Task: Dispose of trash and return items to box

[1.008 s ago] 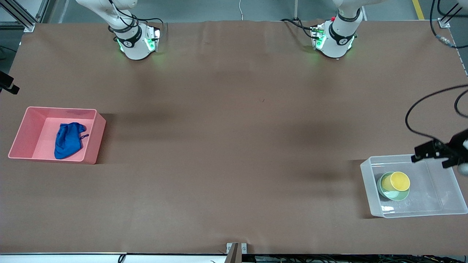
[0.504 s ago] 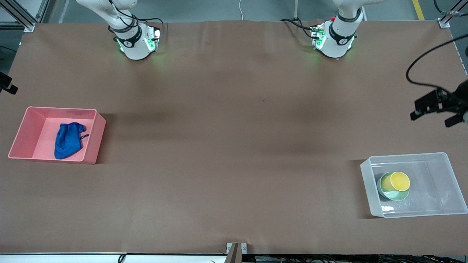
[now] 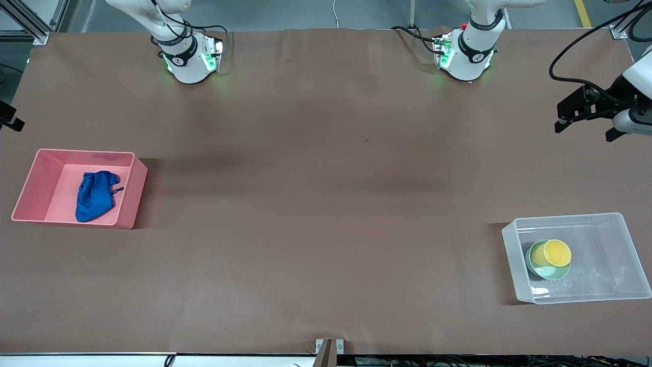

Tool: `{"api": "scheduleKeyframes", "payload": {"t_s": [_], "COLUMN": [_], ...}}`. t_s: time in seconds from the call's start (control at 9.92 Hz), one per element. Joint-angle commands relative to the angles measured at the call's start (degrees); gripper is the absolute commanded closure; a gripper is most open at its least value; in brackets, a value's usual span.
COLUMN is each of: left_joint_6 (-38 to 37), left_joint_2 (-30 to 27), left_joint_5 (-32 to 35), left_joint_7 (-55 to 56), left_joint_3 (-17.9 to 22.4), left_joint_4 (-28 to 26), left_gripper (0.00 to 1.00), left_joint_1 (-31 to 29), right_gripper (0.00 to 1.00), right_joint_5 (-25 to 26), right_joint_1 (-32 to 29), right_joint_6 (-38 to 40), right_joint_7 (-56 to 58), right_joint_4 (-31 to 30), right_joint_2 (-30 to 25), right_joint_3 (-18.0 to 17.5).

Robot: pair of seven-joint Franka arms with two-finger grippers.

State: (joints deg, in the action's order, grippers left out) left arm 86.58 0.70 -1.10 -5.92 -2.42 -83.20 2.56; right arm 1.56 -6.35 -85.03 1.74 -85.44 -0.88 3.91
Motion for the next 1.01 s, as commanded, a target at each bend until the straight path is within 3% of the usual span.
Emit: {"api": "scheduleKeyframes", "payload": {"t_s": [0.0, 0.5, 0.91], "left_joint_6": [-1.07, -0.89, -0.80], "left_joint_2": [-1.48, -4.12, -3.60], "left_joint_5": [1.01, 0.92, 1.01], "left_joint_7": [2.05, 6.27, 7.94], "left_joint_3": [0.67, 0.23, 0.23], "left_joint_4": [-2.76, -6.27, -6.01], "left_gripper": [0.00, 0.00, 0.00], "left_joint_1": [0.26, 0.08, 0.08], "right_gripper": [0.00, 0.00, 0.00], "right_joint_5": [0.02, 0.02, 0.02], "right_joint_1": [-0.59, -0.50, -0.50], "right_joint_6": [0.39, 0.48, 0.48], "right_joint_7": [-0.07, -0.15, -0.15], "right_joint_4": [0.36, 0.36, 0.36], "right_joint_2": [0.09, 0.09, 0.09], "right_joint_3": [-0.40, -0.31, -0.31]}}
